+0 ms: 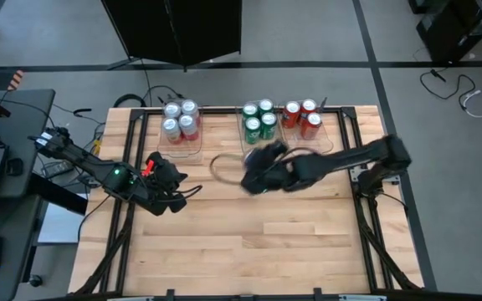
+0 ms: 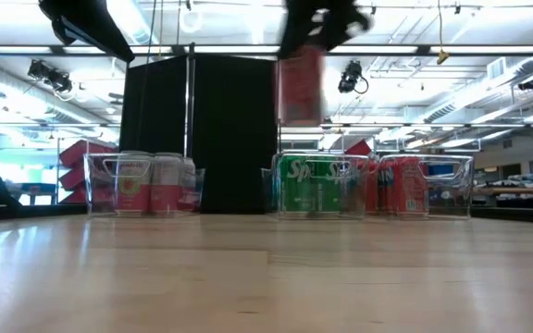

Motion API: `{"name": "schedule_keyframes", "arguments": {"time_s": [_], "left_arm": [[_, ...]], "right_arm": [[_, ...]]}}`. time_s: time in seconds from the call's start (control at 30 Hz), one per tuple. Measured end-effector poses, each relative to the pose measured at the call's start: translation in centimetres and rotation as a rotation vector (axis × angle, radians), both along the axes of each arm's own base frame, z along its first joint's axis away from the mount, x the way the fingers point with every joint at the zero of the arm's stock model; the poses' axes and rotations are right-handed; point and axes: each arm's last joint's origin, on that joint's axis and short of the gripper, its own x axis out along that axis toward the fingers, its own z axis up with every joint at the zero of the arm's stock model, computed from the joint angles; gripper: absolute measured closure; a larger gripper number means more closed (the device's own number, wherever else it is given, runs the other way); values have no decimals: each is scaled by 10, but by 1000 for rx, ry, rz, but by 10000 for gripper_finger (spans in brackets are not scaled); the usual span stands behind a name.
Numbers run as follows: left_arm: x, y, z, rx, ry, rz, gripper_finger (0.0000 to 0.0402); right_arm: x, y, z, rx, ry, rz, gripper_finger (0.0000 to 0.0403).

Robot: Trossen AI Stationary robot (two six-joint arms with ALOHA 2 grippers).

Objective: Sort soda cans
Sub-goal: Put the orange soda can into the right transparent bin

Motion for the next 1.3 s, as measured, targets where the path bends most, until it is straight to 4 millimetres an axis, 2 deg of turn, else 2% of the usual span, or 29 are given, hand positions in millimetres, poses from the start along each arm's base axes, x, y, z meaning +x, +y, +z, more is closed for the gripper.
{"name": "schedule_keyframes", "arguments": {"time_s": [0.1, 0.23, 0.33, 0.47, 0.77, 0.87, 1.3], "left_arm": [[0, 0, 0, -1, -1, -1, 399], [0, 0, 0, -1, 1, -4, 398], [0, 0, 0, -6, 2, -8, 398], [0, -1, 0, -8, 2, -11, 398], [3, -2, 2, -5, -17, -39, 398], [3, -2, 2, -12, -14, -43, 398], [6, -4, 3, -36, -36, -54, 398]], "right_arm": [[-31, -20, 20, -51, -14, -198, 119], [-66, -46, 27, -97, -43, -412, 119], [-84, -62, 17, -91, -49, -511, 119], [-99, -84, -9, -91, -48, -607, 119], [-108, -123, -78, -39, -122, -636, 119], [-108, -133, -95, -33, -146, -638, 119], [-114, -159, -128, 12, -117, -639, 119]]}}
